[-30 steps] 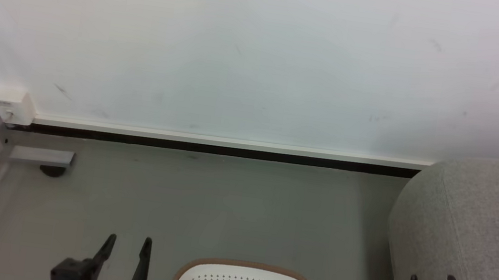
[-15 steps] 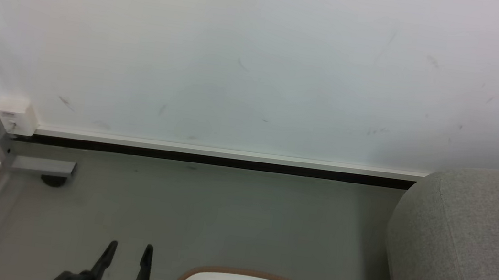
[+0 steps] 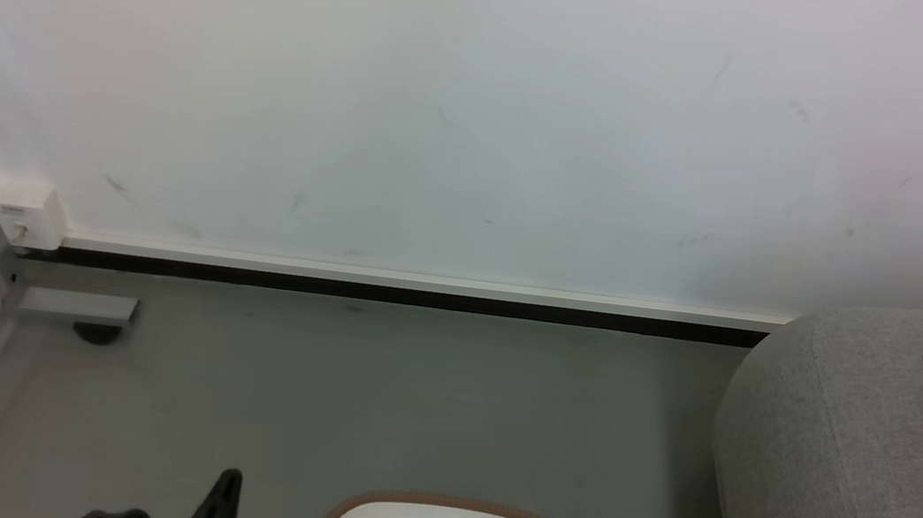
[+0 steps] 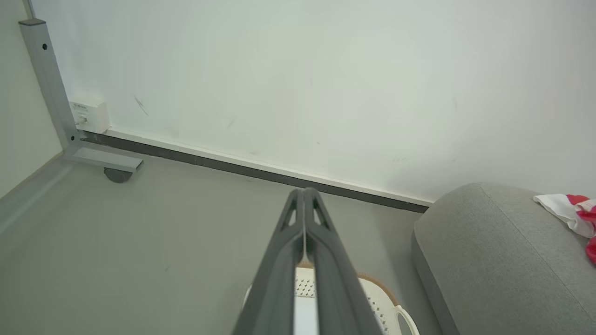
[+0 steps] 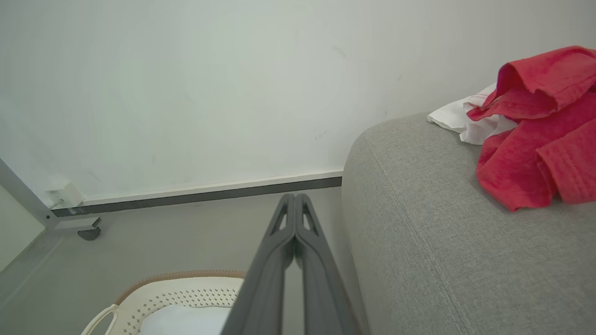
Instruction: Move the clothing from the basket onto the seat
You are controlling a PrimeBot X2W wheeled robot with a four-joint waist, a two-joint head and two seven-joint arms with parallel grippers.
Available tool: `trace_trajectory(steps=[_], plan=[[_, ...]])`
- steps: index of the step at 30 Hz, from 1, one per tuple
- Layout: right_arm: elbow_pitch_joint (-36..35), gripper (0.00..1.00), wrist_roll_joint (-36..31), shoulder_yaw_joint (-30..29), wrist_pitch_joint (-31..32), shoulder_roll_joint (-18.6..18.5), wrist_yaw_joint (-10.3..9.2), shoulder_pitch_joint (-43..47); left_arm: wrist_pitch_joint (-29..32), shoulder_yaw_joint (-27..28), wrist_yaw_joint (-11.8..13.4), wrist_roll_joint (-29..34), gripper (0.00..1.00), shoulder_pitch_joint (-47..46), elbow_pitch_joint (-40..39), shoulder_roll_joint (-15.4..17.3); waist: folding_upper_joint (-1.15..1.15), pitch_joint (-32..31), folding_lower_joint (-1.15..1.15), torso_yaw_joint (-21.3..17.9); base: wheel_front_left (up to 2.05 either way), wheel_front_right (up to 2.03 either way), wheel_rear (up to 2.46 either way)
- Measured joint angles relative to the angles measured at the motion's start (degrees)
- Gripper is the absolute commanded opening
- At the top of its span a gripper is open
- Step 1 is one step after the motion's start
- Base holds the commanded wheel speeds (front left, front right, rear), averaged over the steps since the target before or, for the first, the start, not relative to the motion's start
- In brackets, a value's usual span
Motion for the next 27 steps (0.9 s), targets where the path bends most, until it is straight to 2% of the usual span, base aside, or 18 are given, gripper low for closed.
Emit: trace_trajectory(steps=[27], plan=[[-2.03, 0.0, 26.09, -1.18, 5.94, -0.04, 0.0, -2.64, 6.24, 6.17, -1.78, -23.38, 0.0, -2.09, -1.37, -1.25, 0.0, 0.76, 0.0, -0.19, 0.0, 0.0, 0.0]])
